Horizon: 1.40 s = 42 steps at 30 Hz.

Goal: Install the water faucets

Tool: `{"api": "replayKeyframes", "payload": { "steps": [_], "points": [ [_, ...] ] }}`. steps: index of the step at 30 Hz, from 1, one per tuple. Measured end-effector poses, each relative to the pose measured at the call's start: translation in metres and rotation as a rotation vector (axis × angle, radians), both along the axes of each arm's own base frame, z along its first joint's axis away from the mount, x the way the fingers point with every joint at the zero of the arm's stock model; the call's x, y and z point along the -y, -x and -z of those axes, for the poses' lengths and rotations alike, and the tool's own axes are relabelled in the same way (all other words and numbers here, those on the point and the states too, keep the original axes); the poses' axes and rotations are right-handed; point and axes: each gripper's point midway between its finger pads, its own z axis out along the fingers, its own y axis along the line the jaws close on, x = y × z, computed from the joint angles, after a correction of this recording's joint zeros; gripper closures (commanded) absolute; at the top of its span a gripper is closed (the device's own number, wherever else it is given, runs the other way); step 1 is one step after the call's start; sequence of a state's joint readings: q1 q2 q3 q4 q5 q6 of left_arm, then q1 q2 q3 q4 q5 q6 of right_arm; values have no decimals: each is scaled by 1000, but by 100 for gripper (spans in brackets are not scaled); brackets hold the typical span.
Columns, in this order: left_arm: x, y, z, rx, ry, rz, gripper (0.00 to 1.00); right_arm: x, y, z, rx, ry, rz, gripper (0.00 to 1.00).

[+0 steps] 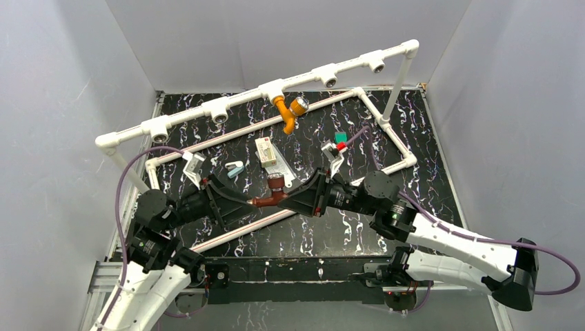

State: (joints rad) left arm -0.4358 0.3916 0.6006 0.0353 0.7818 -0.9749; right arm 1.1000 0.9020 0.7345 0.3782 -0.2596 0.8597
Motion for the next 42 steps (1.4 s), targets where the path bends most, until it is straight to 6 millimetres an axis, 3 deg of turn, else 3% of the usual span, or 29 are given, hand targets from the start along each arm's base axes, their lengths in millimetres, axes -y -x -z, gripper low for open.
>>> {"api": "replayKeyframes", "payload": {
  "steps": [7, 11, 22, 28, 32, 36, 42],
  "points": [
    [-8, -11, -19, 60, -87, -95, 22, 19, -17, 11, 65, 110, 134, 99],
    [-17, -30, -26, 68, -156, -209, 22, 35, -36, 12, 108, 186, 266, 99],
    [-48, -119, -36, 30, -422, -563, 22, 83, -82, 44, 183, 446, 570, 99],
    [-55, -166, -33, 13, -544, -680, 22, 99, -88, 50, 201, 497, 630, 99],
    [-64, -189, -20, -24, -624, -757, 22, 103, -88, 48, 205, 499, 640, 99],
    [-75, -200, -17, -36, -676, -826, 22, 106, -88, 46, 210, 493, 647, 99],
    [-86, -207, -42, 7, -674, -903, 23, 106, -88, 45, 212, 492, 646, 99]
  ]
}}
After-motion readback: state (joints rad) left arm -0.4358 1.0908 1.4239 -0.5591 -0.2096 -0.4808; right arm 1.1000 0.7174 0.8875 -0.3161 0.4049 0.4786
